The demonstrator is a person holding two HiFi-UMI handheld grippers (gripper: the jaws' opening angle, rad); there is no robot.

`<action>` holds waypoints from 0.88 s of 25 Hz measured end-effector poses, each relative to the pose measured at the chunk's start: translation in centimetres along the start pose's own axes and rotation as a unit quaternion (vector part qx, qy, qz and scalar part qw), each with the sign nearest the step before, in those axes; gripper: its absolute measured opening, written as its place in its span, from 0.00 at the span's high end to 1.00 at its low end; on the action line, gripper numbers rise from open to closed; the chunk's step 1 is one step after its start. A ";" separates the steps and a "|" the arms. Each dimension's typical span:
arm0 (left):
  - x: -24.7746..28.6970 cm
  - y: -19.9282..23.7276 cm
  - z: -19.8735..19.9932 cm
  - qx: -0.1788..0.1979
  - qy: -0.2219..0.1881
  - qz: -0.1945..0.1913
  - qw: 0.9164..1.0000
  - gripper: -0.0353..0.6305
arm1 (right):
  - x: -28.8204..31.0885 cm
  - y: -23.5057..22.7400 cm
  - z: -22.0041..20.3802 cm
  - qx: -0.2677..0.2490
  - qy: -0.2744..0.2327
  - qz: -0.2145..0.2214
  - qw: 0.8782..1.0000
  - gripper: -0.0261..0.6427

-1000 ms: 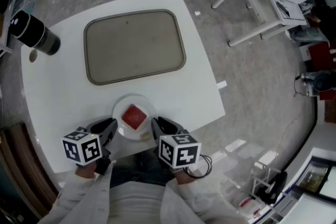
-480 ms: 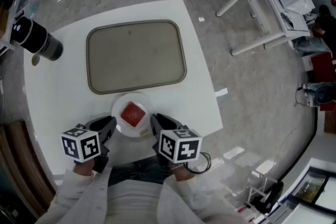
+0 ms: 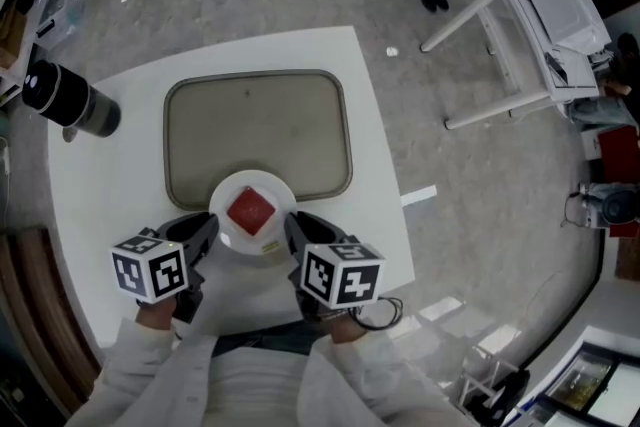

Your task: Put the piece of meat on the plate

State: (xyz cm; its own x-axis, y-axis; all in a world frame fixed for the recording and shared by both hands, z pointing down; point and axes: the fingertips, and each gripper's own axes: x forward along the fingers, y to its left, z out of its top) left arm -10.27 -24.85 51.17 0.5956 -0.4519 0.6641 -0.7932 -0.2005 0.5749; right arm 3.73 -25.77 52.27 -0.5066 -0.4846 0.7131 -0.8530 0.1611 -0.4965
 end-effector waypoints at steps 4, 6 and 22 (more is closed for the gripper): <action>0.9 0.2 2.5 0.000 -0.013 0.007 1.000 0.87 | 0.8 -0.3 2.5 -0.006 -0.003 0.007 1.000 0.87; 1.6 0.3 3.6 -0.002 -0.019 0.009 1.000 0.87 | 1.3 -0.6 3.8 -0.012 -0.004 0.009 1.000 0.87; 5.1 3.6 9.8 -0.040 -0.060 0.045 0.996 0.87 | 6.9 -1.3 10.3 -0.075 0.001 0.006 0.997 0.87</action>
State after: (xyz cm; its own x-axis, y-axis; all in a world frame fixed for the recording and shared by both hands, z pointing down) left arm -11.32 -36.40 51.89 0.4996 -0.5665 0.6554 -0.8269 -0.0865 0.5556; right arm 2.68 -38.14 52.76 -0.5167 -0.4798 0.7090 -0.8561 0.2936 -0.4253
